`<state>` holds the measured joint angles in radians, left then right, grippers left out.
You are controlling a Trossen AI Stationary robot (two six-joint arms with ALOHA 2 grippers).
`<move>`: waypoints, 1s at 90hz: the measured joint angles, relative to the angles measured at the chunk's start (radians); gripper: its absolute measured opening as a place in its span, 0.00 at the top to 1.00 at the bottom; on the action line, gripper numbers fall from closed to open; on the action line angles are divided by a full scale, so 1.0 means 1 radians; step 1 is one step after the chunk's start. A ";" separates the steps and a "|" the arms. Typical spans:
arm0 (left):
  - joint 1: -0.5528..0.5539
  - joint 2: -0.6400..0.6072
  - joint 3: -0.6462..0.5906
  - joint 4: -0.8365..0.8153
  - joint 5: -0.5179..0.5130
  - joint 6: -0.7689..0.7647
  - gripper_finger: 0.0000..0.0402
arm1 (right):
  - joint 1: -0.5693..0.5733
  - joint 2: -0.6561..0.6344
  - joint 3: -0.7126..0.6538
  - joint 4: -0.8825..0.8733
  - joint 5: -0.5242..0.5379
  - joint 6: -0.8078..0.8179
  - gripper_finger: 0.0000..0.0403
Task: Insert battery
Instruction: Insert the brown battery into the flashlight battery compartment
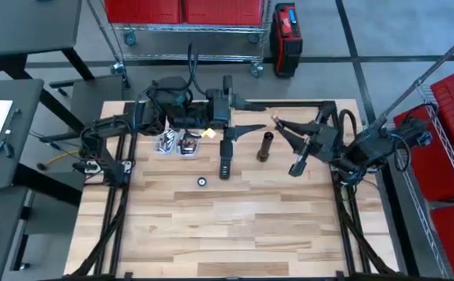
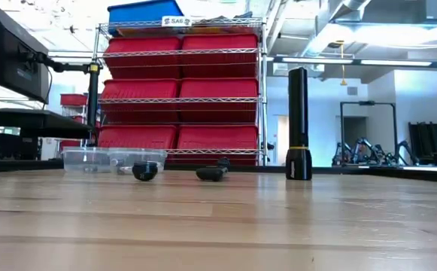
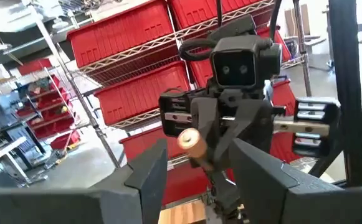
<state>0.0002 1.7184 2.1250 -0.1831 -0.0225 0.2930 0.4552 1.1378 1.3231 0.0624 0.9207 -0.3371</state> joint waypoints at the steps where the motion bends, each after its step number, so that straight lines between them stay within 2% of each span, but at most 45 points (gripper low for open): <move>1: 0.000 0.000 0.000 0.003 0.000 -0.009 0.62 | 0.000 0.000 0.000 0.000 -0.002 0.003 0.92; 8: 0.000 0.000 0.000 0.022 0.000 -0.051 0.62 | -0.007 0.003 0.000 -0.001 -0.016 0.004 0.92; 17: 0.000 0.000 0.000 0.022 0.000 -0.072 0.62 | -0.019 0.010 0.000 0.000 -0.086 0.008 0.92; 30: 0.000 0.001 0.000 0.023 0.050 -0.149 0.62 | -0.045 0.022 0.000 0.011 -0.100 0.008 0.92; 43: 0.000 0.003 0.000 0.023 0.061 -0.159 0.62 | -0.070 0.030 0.000 0.047 -0.174 -0.007 0.92; 56: 0.000 0.020 -0.001 0.036 0.082 -0.168 0.62 | -0.097 0.029 0.000 0.058 -0.204 -0.004 0.92; 65: 0.000 0.022 -0.002 0.043 0.083 -0.171 0.62 | -0.113 0.030 0.000 0.066 -0.272 -0.008 0.92; 90: 0.000 0.019 -0.002 0.064 0.083 -0.183 0.63 | -0.132 0.029 0.000 0.069 -0.292 -0.008 0.92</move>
<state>0.0006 1.7374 2.1235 -0.1195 0.0605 0.1101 0.3233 1.1669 1.3231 0.1318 0.6285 -0.3450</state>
